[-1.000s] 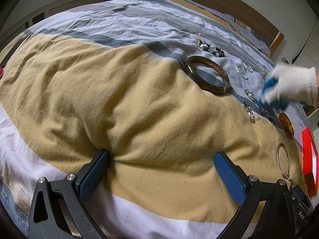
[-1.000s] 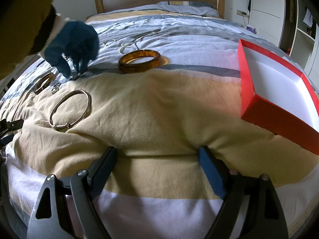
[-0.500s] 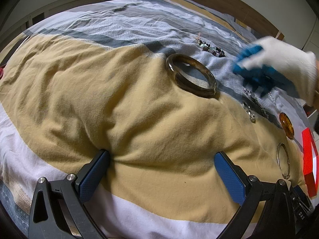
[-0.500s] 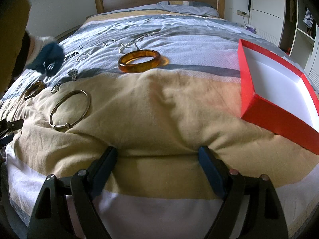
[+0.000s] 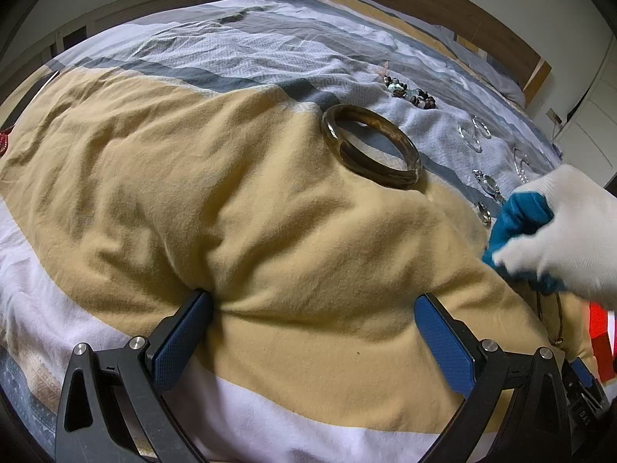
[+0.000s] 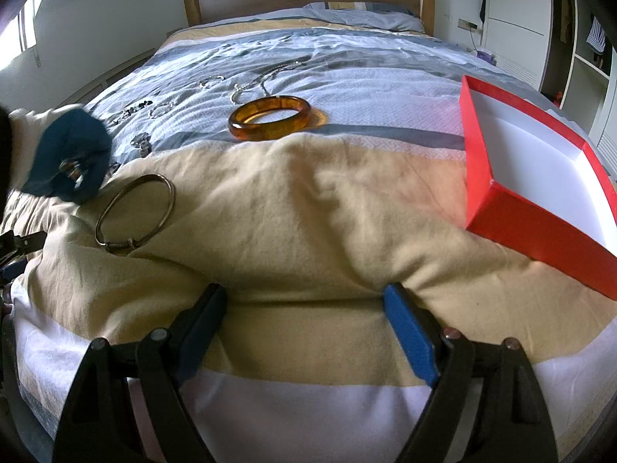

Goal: Organize jewelry

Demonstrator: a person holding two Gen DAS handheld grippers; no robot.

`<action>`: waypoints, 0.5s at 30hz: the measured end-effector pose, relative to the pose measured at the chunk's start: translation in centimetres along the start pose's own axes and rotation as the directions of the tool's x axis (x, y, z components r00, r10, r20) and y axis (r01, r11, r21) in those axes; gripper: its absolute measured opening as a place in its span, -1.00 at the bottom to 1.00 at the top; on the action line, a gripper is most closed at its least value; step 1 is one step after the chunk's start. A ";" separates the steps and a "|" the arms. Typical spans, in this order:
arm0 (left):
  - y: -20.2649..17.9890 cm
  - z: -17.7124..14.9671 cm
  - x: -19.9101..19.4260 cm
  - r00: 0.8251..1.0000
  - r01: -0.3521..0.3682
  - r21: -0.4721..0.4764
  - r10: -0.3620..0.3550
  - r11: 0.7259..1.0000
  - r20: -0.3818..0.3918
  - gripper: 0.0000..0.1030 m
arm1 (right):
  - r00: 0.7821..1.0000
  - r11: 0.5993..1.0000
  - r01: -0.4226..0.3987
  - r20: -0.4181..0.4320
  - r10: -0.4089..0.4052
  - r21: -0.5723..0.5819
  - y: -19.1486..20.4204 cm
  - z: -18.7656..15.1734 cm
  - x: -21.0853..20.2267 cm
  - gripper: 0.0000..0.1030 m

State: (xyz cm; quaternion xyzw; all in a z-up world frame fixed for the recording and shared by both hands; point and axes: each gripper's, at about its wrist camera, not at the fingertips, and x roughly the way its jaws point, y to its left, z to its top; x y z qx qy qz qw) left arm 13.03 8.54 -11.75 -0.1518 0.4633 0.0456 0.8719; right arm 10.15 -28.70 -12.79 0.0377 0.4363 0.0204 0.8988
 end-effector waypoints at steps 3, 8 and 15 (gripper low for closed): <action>-0.1 -0.1 0.0 1.000 -0.004 0.002 0.004 1.000 0.000 0.98 | 1.000 1.000 0.000 0.000 0.000 0.000 0.0 0.0 0.0 0.62; -0.2 -0.3 0.0 1.000 -0.015 0.008 0.015 1.000 -0.002 0.99 | 1.000 1.000 0.000 0.000 0.000 0.000 0.0 0.0 0.0 0.62; -0.4 -0.7 -0.3 1.000 -0.029 0.022 0.029 0.999 -0.007 0.99 | 1.000 1.000 0.000 0.000 0.000 0.000 0.0 0.0 0.0 0.62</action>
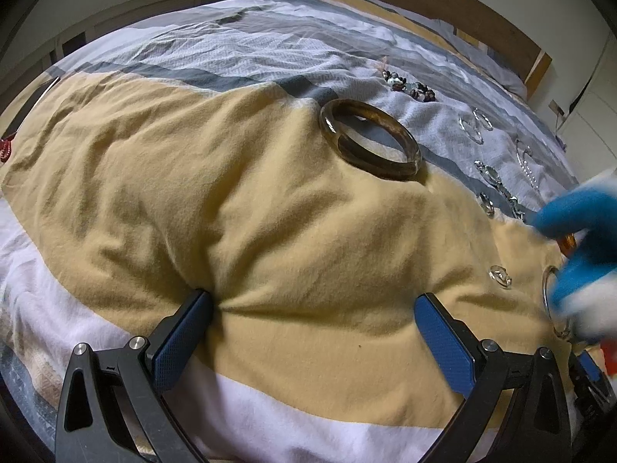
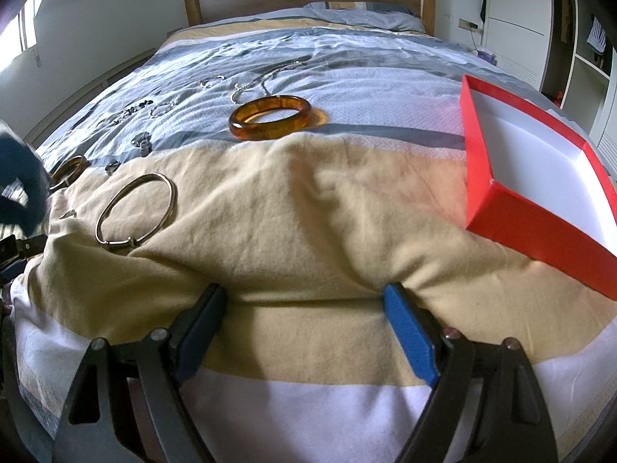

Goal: Organize jewelry

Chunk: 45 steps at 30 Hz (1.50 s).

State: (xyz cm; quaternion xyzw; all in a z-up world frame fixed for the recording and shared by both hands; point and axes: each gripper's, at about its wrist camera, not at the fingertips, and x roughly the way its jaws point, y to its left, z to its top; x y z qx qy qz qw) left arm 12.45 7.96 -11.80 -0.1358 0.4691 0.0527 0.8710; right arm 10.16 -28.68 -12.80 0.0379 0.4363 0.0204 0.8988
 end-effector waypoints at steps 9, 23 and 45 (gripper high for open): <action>-0.3 -0.3 -0.2 1.000 -0.019 0.021 0.019 1.000 -0.019 0.99 | 1.000 1.000 0.000 0.000 0.000 0.000 0.0 0.0 0.0 0.62; -1.3 -1.5 -5.0 0.998 -0.062 0.096 0.059 0.994 0.026 0.91 | 1.000 1.000 -0.003 0.001 0.003 -0.001 0.0 0.0 0.0 0.62; -4.5 -4.8 -15.2 0.988 -0.103 0.254 0.069 0.962 0.138 0.93 | 0.999 0.999 0.039 0.032 -0.038 -0.024 6.1 -1.2 -8.7 0.62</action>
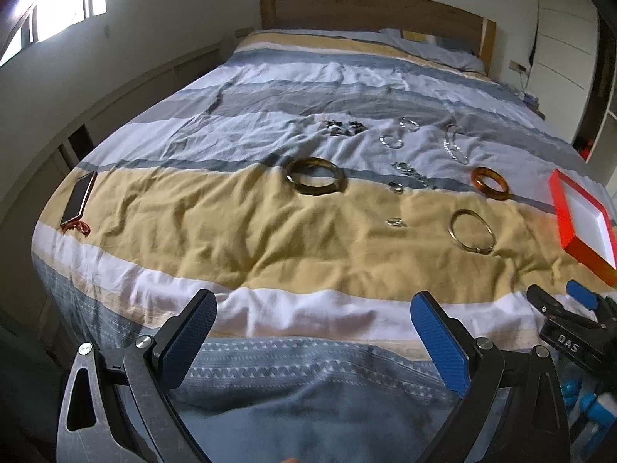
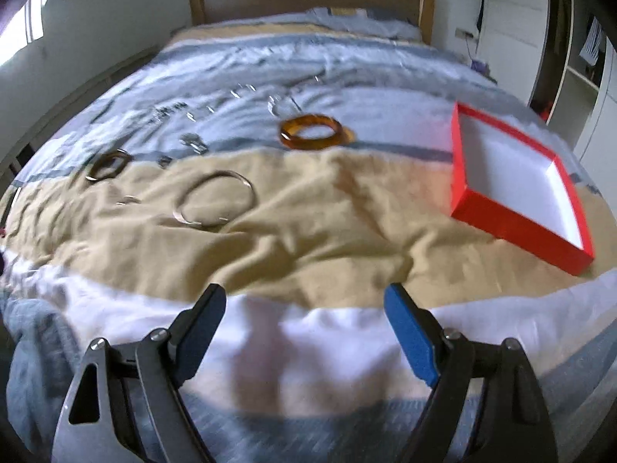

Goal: Organize jewelry

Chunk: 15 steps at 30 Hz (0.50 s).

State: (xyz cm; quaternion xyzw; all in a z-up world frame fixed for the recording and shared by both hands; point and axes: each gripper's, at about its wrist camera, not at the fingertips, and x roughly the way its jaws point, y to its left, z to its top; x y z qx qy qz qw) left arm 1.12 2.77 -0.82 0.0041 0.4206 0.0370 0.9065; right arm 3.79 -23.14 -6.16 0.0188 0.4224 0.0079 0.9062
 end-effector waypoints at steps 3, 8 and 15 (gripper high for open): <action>-0.5 -0.4 -0.6 1.000 0.011 0.011 -0.011 1.000 0.012 0.93 | 0.999 1.000 -0.011 0.049 0.011 -0.007 0.7 0.5 -2.8 0.62; -1.2 -0.6 -1.8 0.999 0.022 0.023 -0.023 0.999 0.042 0.95 | 0.993 1.000 -0.007 0.119 0.006 0.007 0.4 0.9 -6.6 0.63; -1.6 -0.8 -3.8 0.996 0.030 0.042 -0.033 0.999 0.084 0.96 | 0.980 1.000 0.006 0.198 -0.011 0.022 1.0 1.0 -10.0 0.63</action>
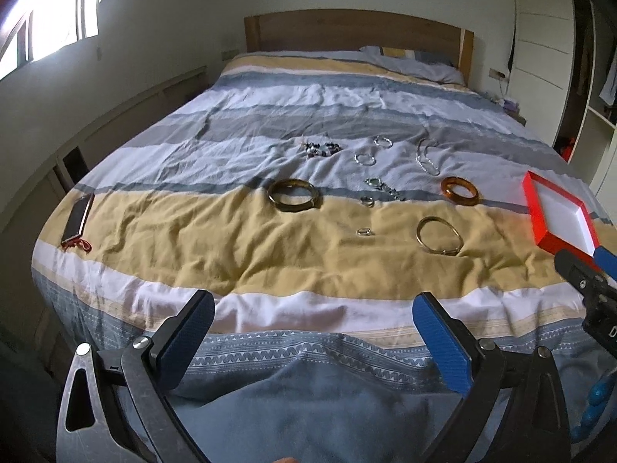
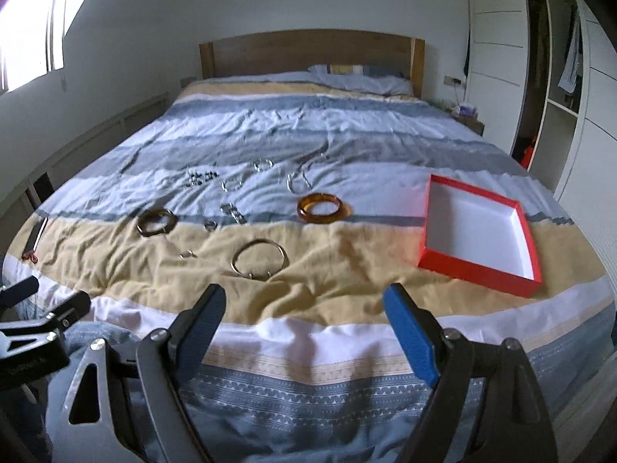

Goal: Organize jewelry

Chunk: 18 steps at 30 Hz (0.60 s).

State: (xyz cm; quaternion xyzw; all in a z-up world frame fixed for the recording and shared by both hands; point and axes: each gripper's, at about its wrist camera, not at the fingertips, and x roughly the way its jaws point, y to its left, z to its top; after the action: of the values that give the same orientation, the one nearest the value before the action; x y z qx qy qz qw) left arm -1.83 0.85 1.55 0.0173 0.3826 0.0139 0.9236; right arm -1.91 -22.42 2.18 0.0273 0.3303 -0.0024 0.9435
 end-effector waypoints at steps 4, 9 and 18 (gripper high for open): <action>-0.1 0.0 -1.2 1.000 -0.012 0.008 0.012 1.000 0.025 0.97 | 1.000 1.000 0.000 0.025 0.000 0.008 0.4 0.4 -1.3 0.63; -0.1 -0.1 -2.3 0.999 -0.021 0.011 0.021 1.000 0.044 0.99 | 0.999 1.000 -0.004 0.041 0.005 -0.005 1.0 0.3 -2.9 0.63; -0.3 -0.2 -3.3 0.998 -0.028 0.023 0.026 0.999 0.061 0.99 | 0.998 1.000 0.002 0.064 -0.001 -0.004 1.2 0.6 -3.8 0.63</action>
State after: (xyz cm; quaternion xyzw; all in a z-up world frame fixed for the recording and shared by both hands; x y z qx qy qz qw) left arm -4.29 0.40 3.78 0.0340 0.3543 0.0213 0.9343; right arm -4.51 -21.33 5.10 0.0249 0.3001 -0.0033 0.9536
